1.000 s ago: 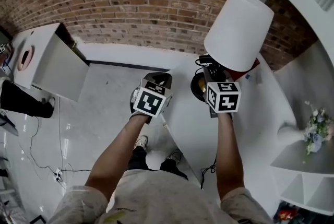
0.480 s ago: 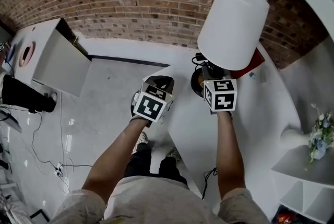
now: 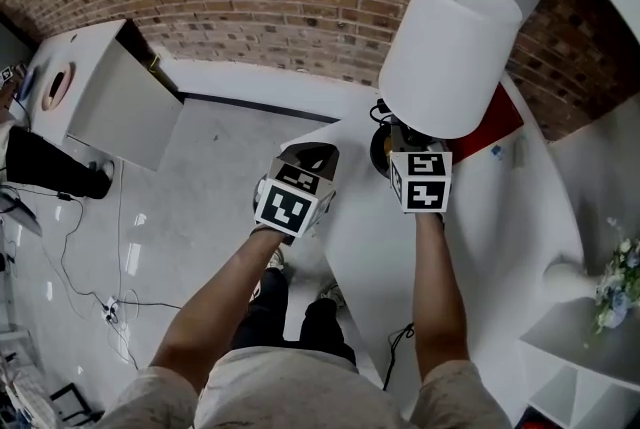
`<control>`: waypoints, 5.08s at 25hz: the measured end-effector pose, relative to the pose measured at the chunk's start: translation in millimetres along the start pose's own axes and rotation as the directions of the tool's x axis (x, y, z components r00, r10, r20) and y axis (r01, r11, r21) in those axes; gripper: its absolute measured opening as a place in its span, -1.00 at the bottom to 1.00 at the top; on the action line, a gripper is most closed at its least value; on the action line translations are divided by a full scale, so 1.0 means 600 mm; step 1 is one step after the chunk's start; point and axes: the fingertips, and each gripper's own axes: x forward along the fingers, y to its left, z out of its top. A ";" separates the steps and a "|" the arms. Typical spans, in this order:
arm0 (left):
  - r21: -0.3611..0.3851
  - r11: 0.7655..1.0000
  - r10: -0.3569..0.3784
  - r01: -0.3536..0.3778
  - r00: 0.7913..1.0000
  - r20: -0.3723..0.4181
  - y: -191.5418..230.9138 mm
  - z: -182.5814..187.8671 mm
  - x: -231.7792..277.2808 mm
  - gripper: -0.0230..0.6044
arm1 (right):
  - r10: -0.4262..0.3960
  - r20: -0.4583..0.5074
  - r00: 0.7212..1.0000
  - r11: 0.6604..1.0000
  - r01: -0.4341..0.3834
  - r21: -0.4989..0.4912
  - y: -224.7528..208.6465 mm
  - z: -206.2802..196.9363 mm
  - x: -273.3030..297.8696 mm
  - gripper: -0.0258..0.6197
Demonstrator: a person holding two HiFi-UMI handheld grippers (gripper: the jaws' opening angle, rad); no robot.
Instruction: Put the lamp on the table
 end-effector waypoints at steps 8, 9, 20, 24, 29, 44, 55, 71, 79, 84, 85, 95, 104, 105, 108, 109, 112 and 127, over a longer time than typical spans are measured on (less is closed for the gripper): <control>-0.010 1.000 0.028 -0.028 1.000 0.007 0.015 -0.010 0.003 -0.94 | 0.008 0.030 1.000 0.999 -0.007 -0.036 0.015 -0.008 0.027 -0.73; -0.008 1.000 0.029 -0.029 1.000 0.006 0.015 -0.009 0.004 -0.93 | 0.006 0.030 1.000 0.999 -0.005 -0.039 0.014 -0.009 0.030 -0.73; 0.002 1.000 0.029 -0.029 1.000 0.002 0.019 -0.012 0.014 -0.94 | -0.023 0.065 0.998 0.999 0.025 -0.034 0.010 -0.016 0.041 -0.73; 0.009 1.000 0.022 -0.022 1.000 -0.001 0.015 -0.014 0.015 -0.94 | -0.031 0.047 0.998 0.999 0.032 -0.026 0.008 -0.027 0.044 -0.73; 0.012 1.000 0.017 -0.017 1.000 -0.005 0.012 -0.016 0.018 -0.94 | -0.027 0.045 0.999 0.999 0.029 -0.031 0.009 -0.021 0.046 -0.73; -0.002 1.000 0.007 -0.007 1.000 -0.028 0.016 -0.041 0.028 -0.94 | -0.028 0.048 0.998 1.000 0.028 0.012 0.001 -0.036 0.057 -0.73; -0.012 1.000 -0.001 0.000 1.000 -0.022 0.007 -0.039 0.034 -0.94 | -0.020 0.049 0.999 1.000 0.019 0.012 0.002 -0.039 0.058 -0.73; -0.012 1.000 0.020 -0.020 1.000 0.002 0.005 -0.004 0.015 -0.94 | 0.023 -0.010 1.000 0.999 -0.023 0.034 0.011 -0.051 0.049 -0.54; -0.035 0.999 0.031 -0.031 0.999 0.021 -0.008 0.017 -0.007 -0.94 | 0.043 -0.057 0.997 0.998 -0.041 0.039 0.019 -0.056 0.020 -0.30; -0.043 0.998 0.038 -0.037 0.999 0.029 -0.018 0.026 -0.025 -0.94 | 0.042 -0.090 0.995 0.998 -0.038 0.045 0.021 -0.056 -0.004 -0.27; -0.044 0.998 0.039 -0.038 0.999 0.031 -0.019 0.028 -0.029 -0.94 | 0.037 -0.095 0.995 0.998 -0.033 0.045 0.020 -0.055 -0.010 -0.27; -0.041 0.999 0.028 -0.025 0.998 0.053 -0.047 0.040 -0.051 -0.94 | 0.004 -0.099 0.995 0.997 0.004 0.082 0.010 -0.049 -0.074 -0.27; -0.030 0.999 -0.018 0.021 0.996 0.082 -0.087 0.077 -0.048 -0.94 | -0.030 -0.109 0.994 0.992 0.043 0.122 -0.010 -0.028 -0.145 -0.27; -0.027 0.999 -0.024 0.027 0.996 0.086 -0.091 0.081 -0.049 -0.94 | -0.039 -0.109 0.993 0.990 0.053 0.128 -0.013 -0.026 -0.154 -0.27; -0.013 0.999 -0.048 0.049 0.994 0.094 -0.108 0.090 -0.048 -0.94 | -0.074 -0.114 0.991 0.984 0.091 0.150 -0.027 -0.021 -0.185 -0.27; -0.005 0.998 -0.058 0.059 0.994 0.095 -0.114 0.093 -0.048 -0.94 | -0.086 -0.114 0.990 0.981 0.104 0.166 -0.031 -0.020 -0.197 -0.27; 0.022 0.996 -0.092 0.091 0.991 0.101 -0.131 0.101 -0.049 -0.93 | -0.116 -0.109 0.987 0.967 0.138 0.216 -0.041 -0.016 -0.231 -0.28; 0.184 0.935 -0.325 0.303 0.939 0.107 -0.210 0.136 -0.058 -0.94 | -0.337 -0.146 0.930 0.867 0.368 0.337 -0.047 0.011 -0.372 -0.29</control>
